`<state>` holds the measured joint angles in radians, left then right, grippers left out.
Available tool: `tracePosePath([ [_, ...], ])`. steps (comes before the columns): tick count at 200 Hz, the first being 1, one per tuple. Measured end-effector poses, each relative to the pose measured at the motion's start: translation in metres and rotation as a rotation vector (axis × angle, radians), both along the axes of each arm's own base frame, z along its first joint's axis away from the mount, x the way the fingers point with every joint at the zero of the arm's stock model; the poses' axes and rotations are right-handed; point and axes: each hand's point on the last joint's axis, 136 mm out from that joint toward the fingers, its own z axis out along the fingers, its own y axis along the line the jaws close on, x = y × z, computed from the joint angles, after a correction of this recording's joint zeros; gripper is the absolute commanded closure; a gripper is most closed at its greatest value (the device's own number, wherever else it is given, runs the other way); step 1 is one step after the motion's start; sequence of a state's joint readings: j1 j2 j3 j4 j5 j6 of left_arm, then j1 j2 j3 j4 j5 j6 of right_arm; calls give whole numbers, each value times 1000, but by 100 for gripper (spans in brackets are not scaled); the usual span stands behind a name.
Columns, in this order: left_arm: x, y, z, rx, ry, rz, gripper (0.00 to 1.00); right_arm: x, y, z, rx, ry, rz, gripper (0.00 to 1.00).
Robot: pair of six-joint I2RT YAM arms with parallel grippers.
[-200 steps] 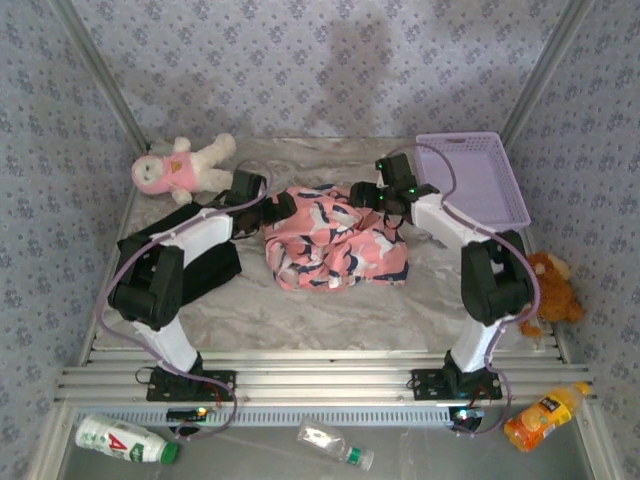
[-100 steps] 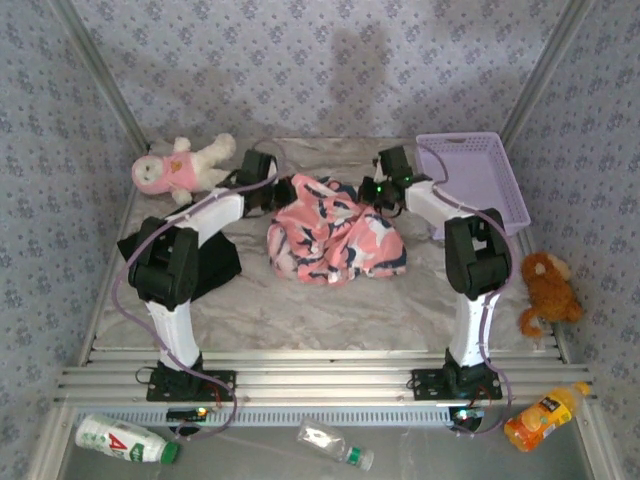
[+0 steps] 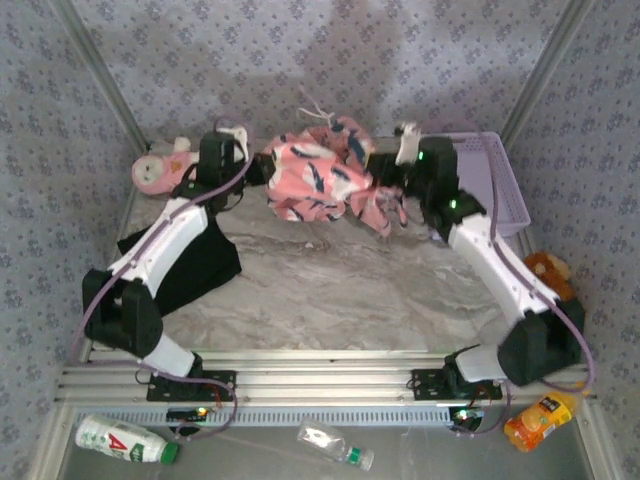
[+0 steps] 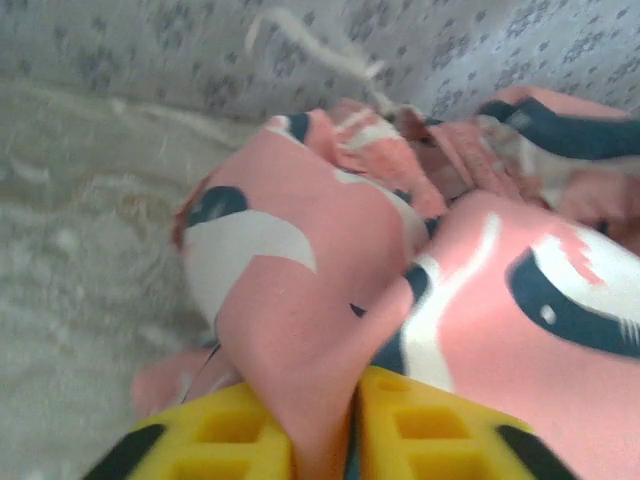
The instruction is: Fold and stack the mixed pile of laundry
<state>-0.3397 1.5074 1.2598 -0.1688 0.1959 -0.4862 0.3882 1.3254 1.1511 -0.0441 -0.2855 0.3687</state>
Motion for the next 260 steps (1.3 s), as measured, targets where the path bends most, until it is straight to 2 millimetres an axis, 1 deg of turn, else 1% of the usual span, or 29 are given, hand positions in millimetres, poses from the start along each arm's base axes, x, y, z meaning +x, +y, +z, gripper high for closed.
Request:
tracePosePath([
  [5, -9, 3, -16, 6, 34, 2, 50, -12, 4, -18, -11, 36, 20, 67],
  [11, -20, 5, -40, 11, 92, 6, 37, -26, 8, -45, -30, 88, 39, 63],
  [17, -30, 6, -62, 17, 147, 10, 31, -37, 8, -75, -53, 147, 49, 60],
  [21, -38, 8, -78, 23, 190, 15, 28, -43, 6, -93, -68, 183, 52, 57],
  [24, -44, 8, -89, 29, 220, 15, 26, -49, 4, -111, -81, 230, 48, 55],
  [27, -51, 9, -101, 40, 255, 15, 25, -53, 1, -126, -93, 264, 44, 51],
  [32, -62, 10, -118, 56, 305, 13, 23, -64, -7, -154, -117, 340, 29, 47],
  [37, -72, 12, -132, 69, 352, 15, 22, -74, -14, -177, -139, 403, 14, 43],
  [45, -85, 14, -146, 93, 405, 15, 20, -88, -26, -203, -178, 484, -9, 40],
  [53, -91, 15, -152, 111, 432, 17, 20, -96, -35, -217, -207, 530, -32, 37],
  [65, -90, 16, -149, 123, 427, 25, 19, -95, -41, -216, -222, 533, -62, 33],
  [82, -77, 15, -131, 121, 379, 42, 19, -79, -43, -192, -217, 461, -97, 30],
  [95, -58, 9, -108, 104, 322, 47, 19, -61, -39, -168, -199, 400, -115, 26],
  [109, -31, -2, -85, 80, 256, 44, 19, -38, -32, -145, -180, 341, -134, 22],
  [117, -16, -8, -76, 74, 229, 37, 18, -24, -28, -137, -175, 320, -147, 22],
  [129, 6, -19, -72, 67, 208, 26, 17, -4, -22, -133, -177, 308, -160, 20],
  [135, 15, -25, -74, 67, 207, 18, 16, 5, -19, -135, -183, 310, -165, 20],
  [148, 32, -36, -88, 79, 223, 0, 16, 24, -13, -145, -207, 327, -176, 19],
  [165, 41, -51, -120, 115, 277, -35, 16, 47, -1, -164, -250, 357, -184, 18],
  [176, 41, -60, -143, 143, 320, -62, 16, 58, 7, -174, -271, 373, -180, 18],
  [188, 35, -67, -168, 179, 371, -90, 18, 65, 19, -187, -290, 395, -167, 20],
  [201, 24, -71, -190, 216, 426, -113, 25, 68, 28, -202, -313, 419, -156, 23],
  [212, 17, -74, -202, 236, 455, -129, 39, 67, 33, -214, -333, 444, -149, 34],
  [216, 15, -74, -205, 246, 461, -139, 48, 67, 34, -219, -335, 459, -151, 39],
  [221, 13, -75, -207, 243, 470, -136, 57, 66, 36, -224, -343, 468, -146, 50],
  [226, 12, -74, -208, 246, 475, -137, 63, 65, 36, -229, -349, 481, -145, 63],
  [232, 11, -74, -209, 248, 479, -140, 69, 63, 35, -235, -350, 502, -150, 78],
  [244, 12, -72, -208, 248, 476, -142, 77, 62, 29, -240, -350, 531, -167, 100],
  [260, 14, -68, -208, 237, 482, -133, 96, 68, 18, -238, -329, 538, -198, 100],
])
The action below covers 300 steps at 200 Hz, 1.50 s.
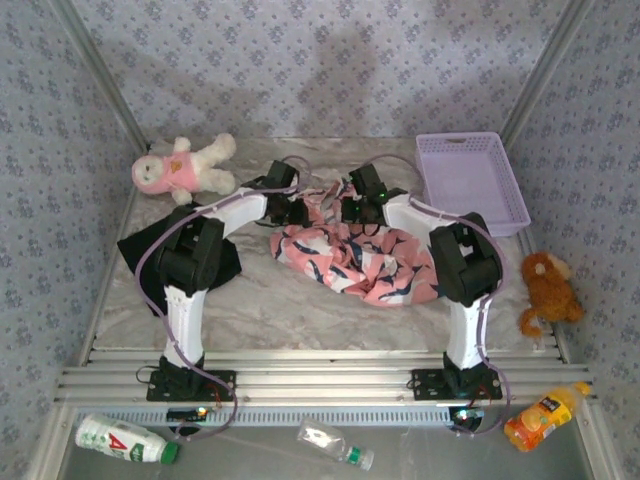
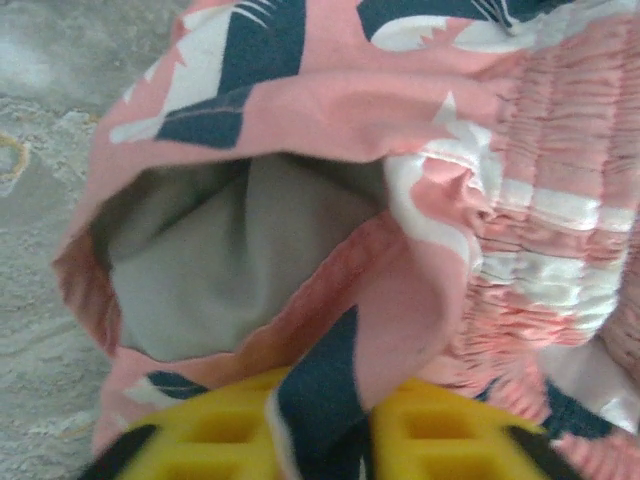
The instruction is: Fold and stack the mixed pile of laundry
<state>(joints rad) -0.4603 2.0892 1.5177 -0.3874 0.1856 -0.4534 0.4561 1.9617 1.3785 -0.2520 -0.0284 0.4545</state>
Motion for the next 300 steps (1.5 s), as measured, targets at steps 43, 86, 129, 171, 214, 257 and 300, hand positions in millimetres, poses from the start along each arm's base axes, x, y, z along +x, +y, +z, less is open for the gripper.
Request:
tracePosePath([
  [43, 23, 13, 32, -60, -41, 29, 100, 23, -27, 47, 95, -77, -53, 100],
  [86, 75, 45, 150, -236, -245, 101, 100, 78, -43, 182, 372, -319, -34, 100],
  [129, 64, 74, 318, -364, -585, 93, 99, 65, -76, 324, 559, -608, 43, 100],
  [171, -10, 88, 368, -398, -777, 47, 69, -26, -81, 348, 533, -706, 129, 100],
  [214, -54, 94, 182, -319, -408, 97, 0, -93, -106, 173, 378, -373, -15, 37],
  [257, -100, 87, 101, -177, -179, 95, 3, -149, -137, 61, 151, -96, -166, 37],
  [300, -119, 38, 111, -34, -290, -19, 13, -156, -84, 69, 64, -142, -48, 35],
])
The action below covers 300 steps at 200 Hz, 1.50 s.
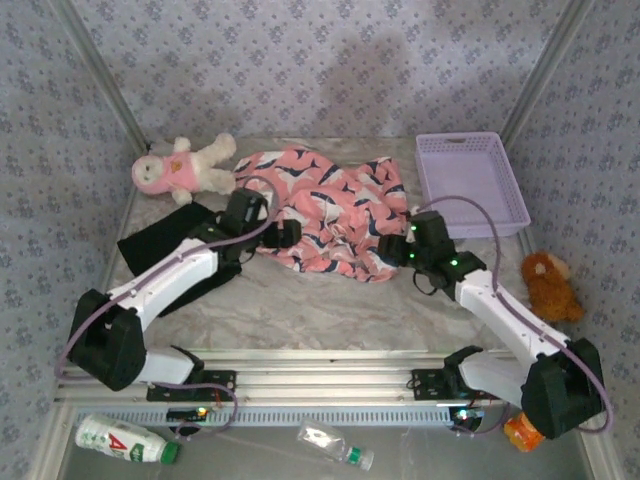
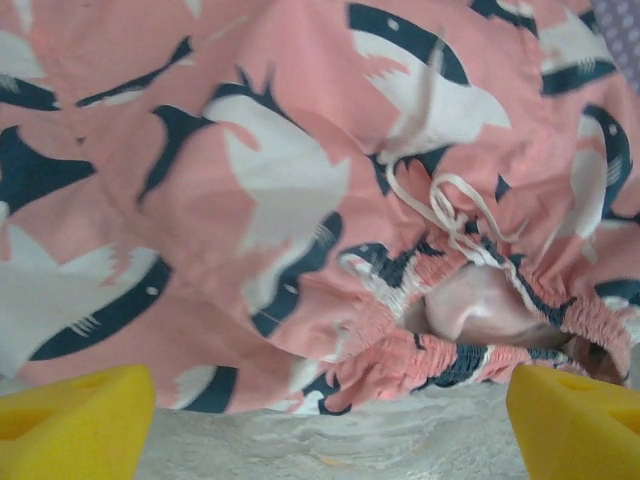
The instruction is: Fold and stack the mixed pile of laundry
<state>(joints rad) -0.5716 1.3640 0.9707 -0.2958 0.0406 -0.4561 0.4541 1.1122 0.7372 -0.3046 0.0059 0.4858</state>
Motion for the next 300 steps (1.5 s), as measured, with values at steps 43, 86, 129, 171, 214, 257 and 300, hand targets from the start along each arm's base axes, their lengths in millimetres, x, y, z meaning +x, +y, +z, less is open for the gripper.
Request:
tracePosePath([
  [43, -12, -21, -38, 145, 21, -28, 17, 3, 41, -26, -128, 45, 60, 34],
  [86, -7, -14, -94, 287, 105, -3, 13, 12, 47, -60, -230, 112, 34, 36],
  [129, 2, -20, -122, 347, 149, -25, 9, 10, 36, -97, -282, 213, -16, 51],
  [171, 15, -29, -133, 374, 155, -42, 27, 19, 25, -99, -255, 224, -75, 86],
  [214, 32, -27, -122, 359, 138, -33, 78, 26, 21, -89, -232, 197, -87, 100],
  [257, 34, -21, -76, 251, 153, -77, 72, 40, 0, -85, -242, 190, -102, 100],
  [300, 23, -5, -46, 130, 222, -113, 100, 56, -12, -63, -265, 133, -85, 100],
])
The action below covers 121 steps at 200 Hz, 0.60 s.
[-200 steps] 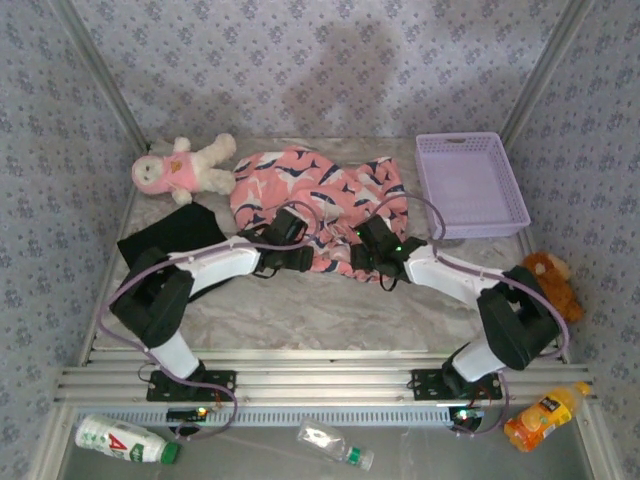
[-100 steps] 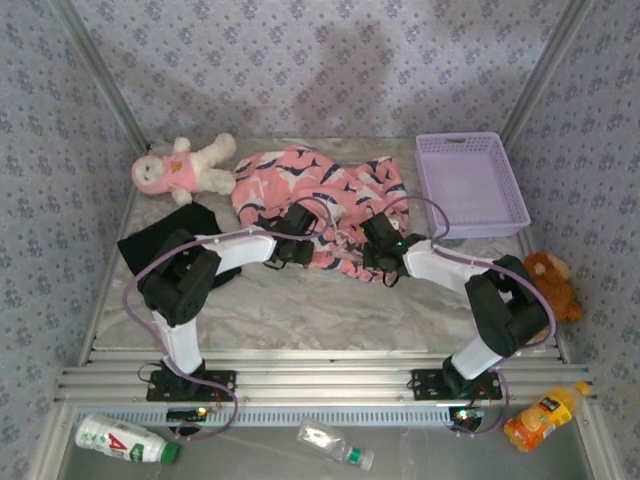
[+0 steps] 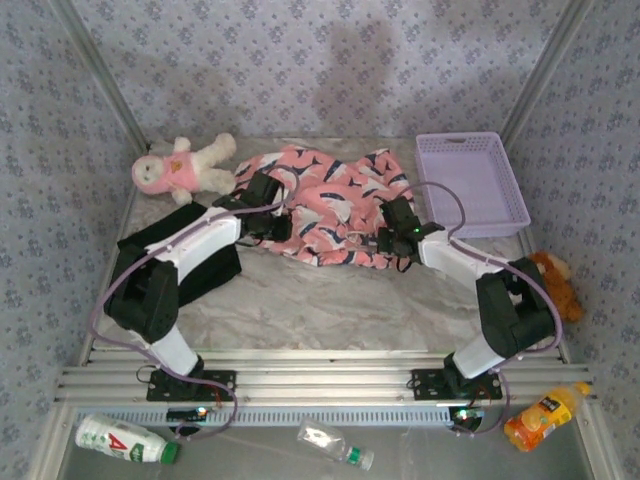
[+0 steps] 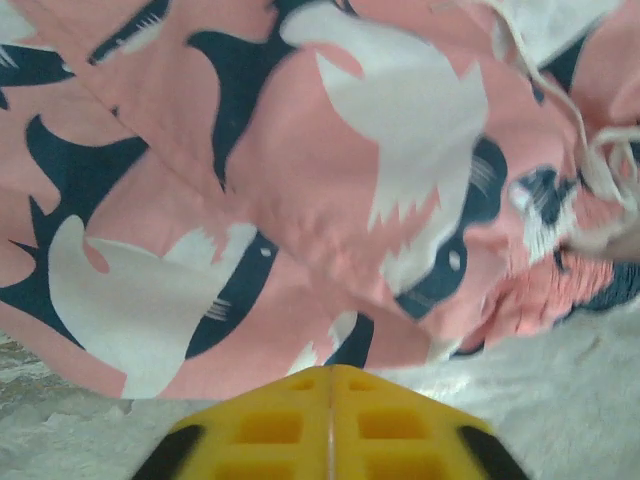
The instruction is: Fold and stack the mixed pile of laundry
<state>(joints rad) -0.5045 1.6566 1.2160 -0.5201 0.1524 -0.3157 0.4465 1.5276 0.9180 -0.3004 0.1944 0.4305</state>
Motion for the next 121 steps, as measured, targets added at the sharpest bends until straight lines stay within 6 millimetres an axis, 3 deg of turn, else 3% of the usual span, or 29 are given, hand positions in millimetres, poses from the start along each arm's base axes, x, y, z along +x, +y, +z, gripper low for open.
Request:
tracePosePath([
  [16, -17, 1, -13, -21, 59, -18, 97, -3, 3, 7, 7, -16, 23, 100],
  [27, -32, 3, -27, -24, 112, -17, 80, -6, 4, 9, 13, -18, 36, 99],
  [46, -51, 6, -49, -29, 189, -1, 48, -13, 3, 4, -6, -3, 47, 77],
  [54, -54, 5, -52, -36, 201, 9, 40, -15, 2, 3, -27, 2, 46, 71],
  [84, -39, -12, -45, -123, 169, 73, 30, -23, 18, 10, -87, -24, 114, 63],
  [121, -26, -49, -38, -258, 145, 120, 28, -20, 44, 28, -72, -75, 167, 61],
])
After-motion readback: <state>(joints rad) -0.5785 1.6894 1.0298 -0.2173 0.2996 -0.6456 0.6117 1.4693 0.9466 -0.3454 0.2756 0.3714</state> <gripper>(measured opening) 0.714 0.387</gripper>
